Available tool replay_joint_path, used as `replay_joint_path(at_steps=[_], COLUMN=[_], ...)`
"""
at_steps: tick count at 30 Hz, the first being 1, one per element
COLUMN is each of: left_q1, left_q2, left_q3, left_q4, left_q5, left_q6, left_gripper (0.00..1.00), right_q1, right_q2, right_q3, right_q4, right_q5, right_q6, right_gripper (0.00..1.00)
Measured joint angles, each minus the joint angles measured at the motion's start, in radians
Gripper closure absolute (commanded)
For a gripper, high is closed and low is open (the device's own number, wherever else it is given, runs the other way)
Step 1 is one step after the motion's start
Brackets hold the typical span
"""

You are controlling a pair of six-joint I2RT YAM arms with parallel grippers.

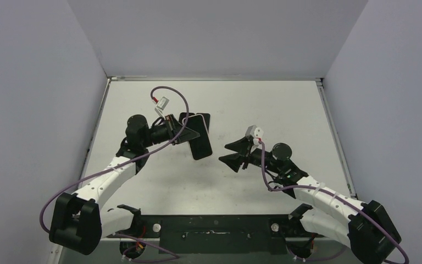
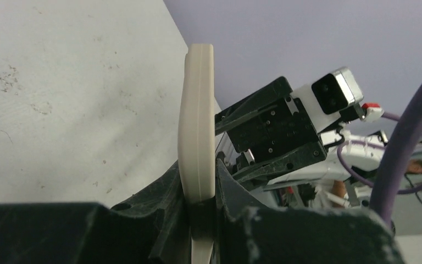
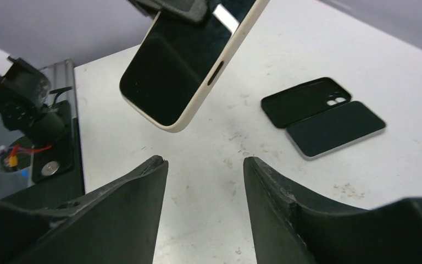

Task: Take the phone out of the phone case
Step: Remove the phone case from the phone.

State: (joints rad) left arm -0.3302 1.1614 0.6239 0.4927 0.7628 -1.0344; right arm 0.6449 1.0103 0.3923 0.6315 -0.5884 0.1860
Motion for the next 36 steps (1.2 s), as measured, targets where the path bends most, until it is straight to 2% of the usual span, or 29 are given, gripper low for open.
replay_joint_path(at_steps=[7,15,18,22,25,27,31,36], left_q1=[0.000,-0.001,-0.003,-0.005,-0.007,-0.008,-0.011,-0.019], left_q2=[0.015,0.019,0.019,0.019,0.019,0.020,0.027,0.035], left_q3=[0.099,0.103,0.103,0.103,0.102,0.102,0.101,0.101], left_q4=[-0.179,-0.228,-0.227,-0.212,-0.191,-0.174,-0.122,-0.105], left_q5=[0.157,0.236,0.249,0.266,0.270,0.277,0.288,0.291], left_q6=[0.216,0.289,0.292,0.285,0.277,0.274,0.256,0.241], left_gripper=[1.00,1.00,1.00,1.00,1.00,1.00,1.00,1.00], right_q1=[-0.009,0.022,0.043,0.057,0.059,0.059,0.057,0.057], right_q2=[0.051,0.171,0.206,0.247,0.261,0.264,0.264,0.278], right_q3=[0.063,0.181,0.213,0.230,0.231,0.233,0.240,0.251], right_q4=[-0.098,-0.144,-0.158,-0.166,-0.175,-0.185,-0.216,-0.234], right_q5=[-0.183,-0.302,-0.332,-0.362,-0.384,-0.397,-0.424,-0.446], right_q6=[0.016,0.015,0.006,-0.002,-0.011,-0.019,-0.038,-0.064], right_gripper=[0.45,0.49,0.55,0.69,0.86,0.94,1.00,1.00])
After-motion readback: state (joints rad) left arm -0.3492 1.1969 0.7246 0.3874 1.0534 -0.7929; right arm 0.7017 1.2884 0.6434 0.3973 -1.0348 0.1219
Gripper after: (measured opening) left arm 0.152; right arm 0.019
